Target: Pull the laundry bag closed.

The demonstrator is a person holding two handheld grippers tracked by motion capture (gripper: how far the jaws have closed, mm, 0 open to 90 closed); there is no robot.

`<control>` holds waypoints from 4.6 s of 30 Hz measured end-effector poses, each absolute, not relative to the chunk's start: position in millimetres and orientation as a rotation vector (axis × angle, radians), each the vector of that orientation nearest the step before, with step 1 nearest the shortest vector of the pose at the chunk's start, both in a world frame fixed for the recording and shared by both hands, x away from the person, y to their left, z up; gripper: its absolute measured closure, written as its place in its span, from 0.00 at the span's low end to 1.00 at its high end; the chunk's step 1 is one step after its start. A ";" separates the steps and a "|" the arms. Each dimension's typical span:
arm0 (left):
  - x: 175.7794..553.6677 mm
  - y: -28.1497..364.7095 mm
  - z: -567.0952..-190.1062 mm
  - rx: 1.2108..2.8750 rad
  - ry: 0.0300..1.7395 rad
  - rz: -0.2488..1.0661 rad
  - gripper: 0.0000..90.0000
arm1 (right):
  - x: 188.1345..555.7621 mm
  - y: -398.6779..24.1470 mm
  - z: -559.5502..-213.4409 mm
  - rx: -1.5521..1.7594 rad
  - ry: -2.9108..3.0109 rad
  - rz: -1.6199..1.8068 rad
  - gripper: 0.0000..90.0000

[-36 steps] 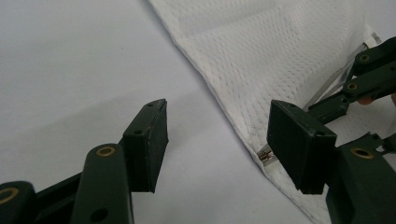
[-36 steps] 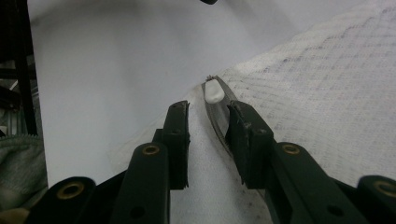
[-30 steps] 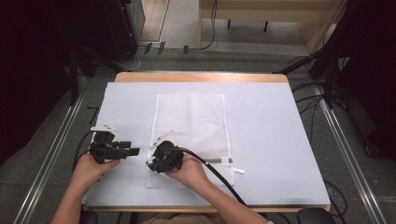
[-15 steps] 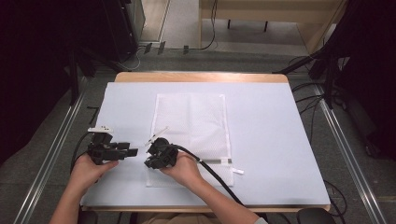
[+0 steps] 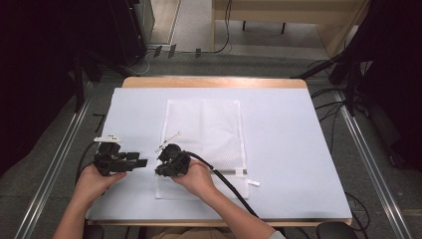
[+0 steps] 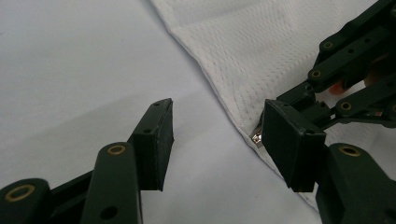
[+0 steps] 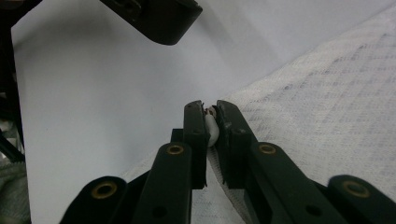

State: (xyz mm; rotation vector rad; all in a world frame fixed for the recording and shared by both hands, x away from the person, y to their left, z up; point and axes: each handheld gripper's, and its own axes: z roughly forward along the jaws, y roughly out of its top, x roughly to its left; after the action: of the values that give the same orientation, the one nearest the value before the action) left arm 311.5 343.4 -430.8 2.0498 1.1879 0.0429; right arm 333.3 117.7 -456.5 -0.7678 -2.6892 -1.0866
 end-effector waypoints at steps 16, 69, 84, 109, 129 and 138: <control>307.1 336.7 -430.0 2.059 1.116 -0.007 0.55 | 334.7 103.3 -438.7 -0.723 -2.707 -1.147 0.98; 312.2 287.8 -437.7 2.330 1.051 -0.177 0.99 | 340.0 91.1 -445.4 -0.705 -2.590 -1.161 0.98; 310.2 295.8 -437.0 2.294 1.046 -0.153 0.98 | 344.9 78.1 -451.0 -0.730 -2.625 -1.153 0.98; 308.5 294.6 -439.7 2.319 1.010 -0.171 0.98 | 344.6 65.4 -452.9 -0.731 -2.682 -1.111 0.98; 307.8 295.8 -438.0 2.314 0.996 -0.173 0.98 | 347.0 51.0 -449.6 -0.735 -2.708 -1.071 0.98; 307.1 294.3 -437.7 2.322 0.980 -0.182 0.98 | 346.5 46.1 -447.8 -0.726 -2.726 -1.065 0.98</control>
State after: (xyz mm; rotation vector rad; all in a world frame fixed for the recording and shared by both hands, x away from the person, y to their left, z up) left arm 307.1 294.3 -437.7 2.3221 0.9802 -0.1822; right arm 346.5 46.1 -447.8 -0.7256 -2.7257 -1.0648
